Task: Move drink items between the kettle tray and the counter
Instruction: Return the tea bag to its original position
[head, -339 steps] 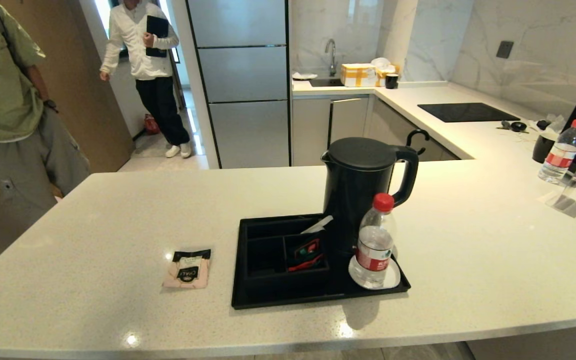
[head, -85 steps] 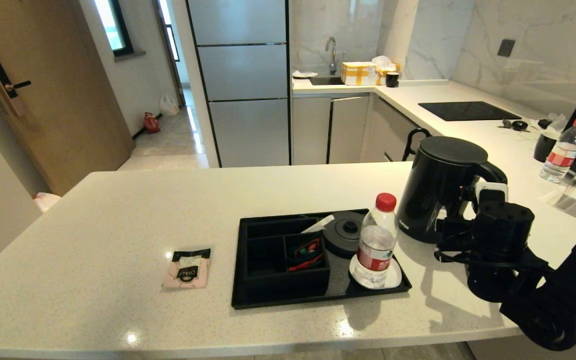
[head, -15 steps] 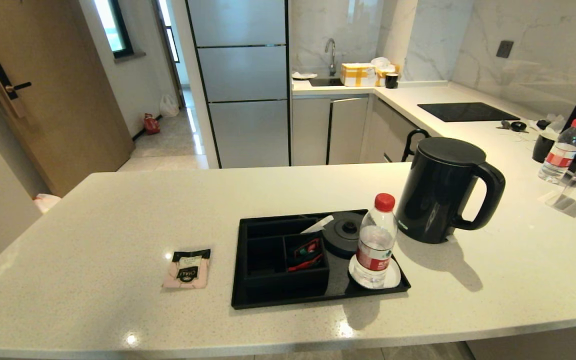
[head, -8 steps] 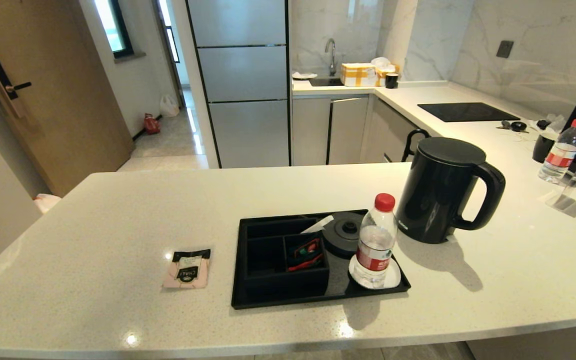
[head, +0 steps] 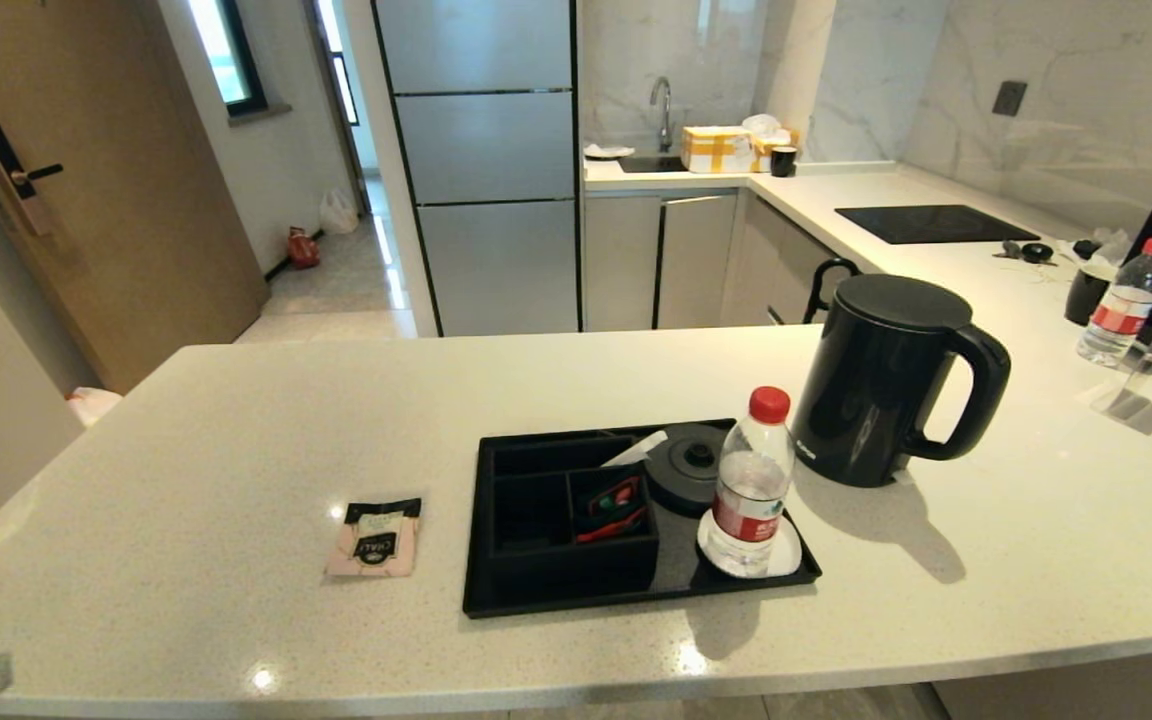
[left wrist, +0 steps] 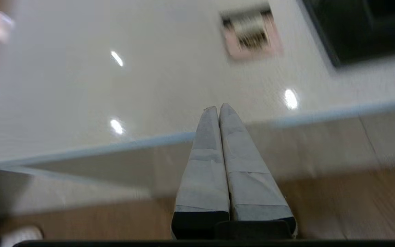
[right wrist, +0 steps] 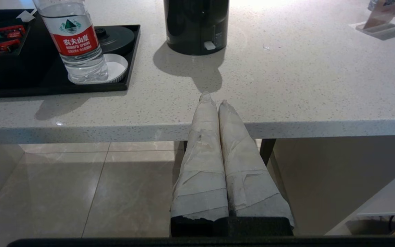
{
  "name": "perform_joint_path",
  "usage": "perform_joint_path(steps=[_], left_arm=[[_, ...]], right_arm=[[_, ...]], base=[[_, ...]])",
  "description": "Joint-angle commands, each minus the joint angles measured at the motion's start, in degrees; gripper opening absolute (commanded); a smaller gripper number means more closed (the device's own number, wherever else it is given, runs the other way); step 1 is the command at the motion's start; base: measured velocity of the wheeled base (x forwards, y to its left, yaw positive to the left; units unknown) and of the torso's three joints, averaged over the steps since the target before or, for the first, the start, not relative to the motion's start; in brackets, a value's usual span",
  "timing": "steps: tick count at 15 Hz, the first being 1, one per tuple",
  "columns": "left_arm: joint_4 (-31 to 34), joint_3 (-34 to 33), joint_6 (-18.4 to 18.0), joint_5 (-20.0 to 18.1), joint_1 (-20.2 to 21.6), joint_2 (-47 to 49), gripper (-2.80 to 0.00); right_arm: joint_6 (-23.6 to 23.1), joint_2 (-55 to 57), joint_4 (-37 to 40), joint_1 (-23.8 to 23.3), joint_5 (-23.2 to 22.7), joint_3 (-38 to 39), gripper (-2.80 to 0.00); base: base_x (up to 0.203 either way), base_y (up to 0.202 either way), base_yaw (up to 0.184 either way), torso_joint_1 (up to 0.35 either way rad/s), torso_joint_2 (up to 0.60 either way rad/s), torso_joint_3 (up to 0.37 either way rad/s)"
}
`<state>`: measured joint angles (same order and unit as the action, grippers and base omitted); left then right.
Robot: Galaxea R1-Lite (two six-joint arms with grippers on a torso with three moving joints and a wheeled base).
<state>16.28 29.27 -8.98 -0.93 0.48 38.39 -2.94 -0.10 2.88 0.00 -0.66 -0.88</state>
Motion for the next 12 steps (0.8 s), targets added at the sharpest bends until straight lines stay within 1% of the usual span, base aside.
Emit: perform_joint_path(steps=[1,3,4,5,6,7,8,9,10,11,12], left_arm=[[1.1,2.9,0.5,-1.6,-0.3,17.8,-2.80],[3.2,7.9,2.4,-5.8,-2.1,34.9,-2.80],[4.0,10.9,4.2,-7.7,-3.7,41.4,-2.80],[4.8,14.8,7.2,-9.5,-5.6,47.0,-2.80],[5.6,18.8,10.4,-11.2,-7.5,50.9,0.00],[6.4,21.2,13.4,-12.9,-9.3,52.9,0.00],[6.8,21.6,14.3,-13.6,-9.7,53.2,0.00],[6.7,21.6,14.3,-13.6,-9.7,53.2,0.00],[6.7,23.0,16.3,-13.4,-10.4,54.3,0.00],[6.7,25.9,18.8,-13.3,-11.1,57.2,0.00],[6.7,29.4,24.6,-12.8,-12.0,60.1,0.00]], right_arm=[[-0.1,0.1,0.0,0.0,0.0,0.0,-2.80],[-0.1,0.1,0.0,0.0,0.0,0.0,-2.80],[-0.1,0.1,0.0,0.0,0.0,0.0,-2.80],[-0.1,0.1,0.0,0.0,0.0,0.0,-2.80],[-0.1,0.1,0.0,0.0,0.0,0.0,-2.80],[-0.1,0.1,0.0,0.0,0.0,0.0,-2.80],[-0.1,0.1,0.0,0.0,0.0,0.0,-2.80],[-0.1,0.1,0.0,0.0,0.0,0.0,-2.80],[-0.1,0.1,0.0,0.0,0.0,0.0,-2.80],[-0.1,0.1,0.0,0.0,0.0,0.0,-2.80],[-0.1,0.1,0.0,0.0,0.0,0.0,-2.80]], base=[[0.000,0.000,0.000,0.000,0.00,0.000],[0.000,0.000,0.000,0.000,0.00,0.000],[0.000,0.000,0.000,0.000,0.00,0.000],[0.000,0.000,0.000,0.000,0.00,0.000],[0.000,0.000,0.000,0.000,0.00,0.000],[0.000,0.000,0.000,0.000,0.00,0.000],[0.000,0.000,0.000,0.000,0.00,0.000],[0.000,0.000,0.000,0.000,0.00,0.000],[0.000,0.000,0.000,0.000,0.00,0.000],[0.000,0.000,0.000,0.000,0.00,0.000],[0.000,0.000,0.000,0.000,0.00,0.000]])
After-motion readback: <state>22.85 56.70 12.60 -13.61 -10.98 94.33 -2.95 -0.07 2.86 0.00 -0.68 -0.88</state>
